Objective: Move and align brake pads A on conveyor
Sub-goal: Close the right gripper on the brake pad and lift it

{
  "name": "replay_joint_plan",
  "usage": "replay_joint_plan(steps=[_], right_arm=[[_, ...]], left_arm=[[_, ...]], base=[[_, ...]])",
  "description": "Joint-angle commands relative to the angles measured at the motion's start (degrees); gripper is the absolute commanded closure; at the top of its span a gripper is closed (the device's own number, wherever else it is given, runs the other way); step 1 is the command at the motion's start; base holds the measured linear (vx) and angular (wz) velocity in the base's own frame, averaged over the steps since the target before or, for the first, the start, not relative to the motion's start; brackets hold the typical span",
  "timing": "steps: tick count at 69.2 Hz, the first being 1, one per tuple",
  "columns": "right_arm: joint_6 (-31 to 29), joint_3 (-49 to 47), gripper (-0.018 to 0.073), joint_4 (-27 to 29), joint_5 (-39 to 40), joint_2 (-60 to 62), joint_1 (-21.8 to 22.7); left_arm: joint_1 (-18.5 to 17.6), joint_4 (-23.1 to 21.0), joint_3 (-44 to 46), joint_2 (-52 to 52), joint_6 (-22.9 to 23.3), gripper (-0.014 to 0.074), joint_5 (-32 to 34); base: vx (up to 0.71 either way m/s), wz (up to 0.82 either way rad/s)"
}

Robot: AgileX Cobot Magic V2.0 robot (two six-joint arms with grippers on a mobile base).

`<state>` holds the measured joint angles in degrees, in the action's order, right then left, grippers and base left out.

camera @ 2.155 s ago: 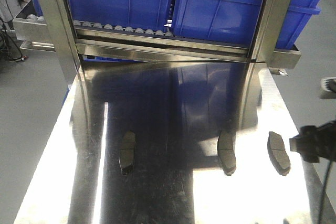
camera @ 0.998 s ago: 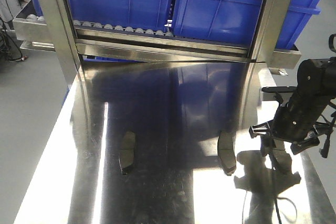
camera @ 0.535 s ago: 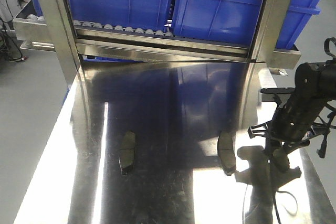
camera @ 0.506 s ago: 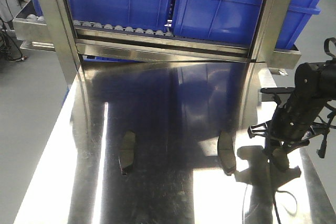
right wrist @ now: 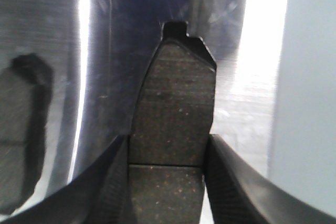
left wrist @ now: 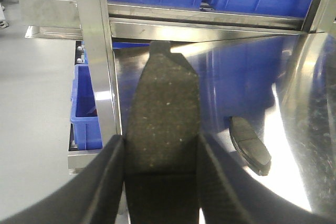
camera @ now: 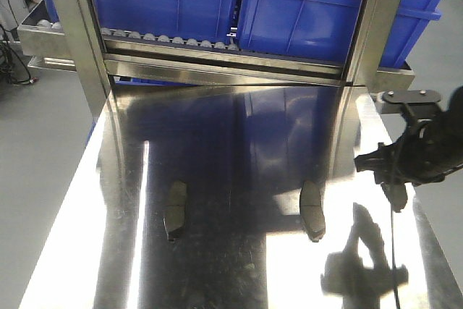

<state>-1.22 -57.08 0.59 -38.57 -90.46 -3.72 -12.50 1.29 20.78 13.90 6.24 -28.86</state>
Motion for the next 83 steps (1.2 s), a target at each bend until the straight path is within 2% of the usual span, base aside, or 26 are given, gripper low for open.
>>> replay_joint_plan(steps=[1,24,46,61,69,83], right_arm=[[-1.4,1.3,0.0567,-0.6,4.2,7.9,0.0],[-2.1,12.6,0.0567,-0.6,9.1,32.1,0.0],[-3.0,22.3,0.0567,-0.6,10.0,54.9,0.0],[-8.4,29.3,0.0567,2.0,13.7,70.4,0.0],[-8.9,31.9,0.0567,4.6,14.7,76.6,0.0],[-8.9,35.0,0.0567,5.0,15.4,80.9,0.0]], left_arm=[[-0.3,0.0,1.6,0.5,0.2,0.0603,5.6],[-0.3,0.0,1.6,0.5,0.2,0.0603,5.6],[-0.3,0.0,1.6,0.5,0.2,0.0603,5.6],[-0.3,0.0,1.6,0.5,0.2,0.0603,5.6],[-0.3,0.0,1.6,0.5,0.2,0.0603,5.6],[-0.3,0.0,1.6,0.5,0.2,0.0603,5.6]], base=[[0.0,0.0],[0.0,0.0],[0.0,0.0],[0.0,0.0],[0.0,0.0],[0.0,0.0]])
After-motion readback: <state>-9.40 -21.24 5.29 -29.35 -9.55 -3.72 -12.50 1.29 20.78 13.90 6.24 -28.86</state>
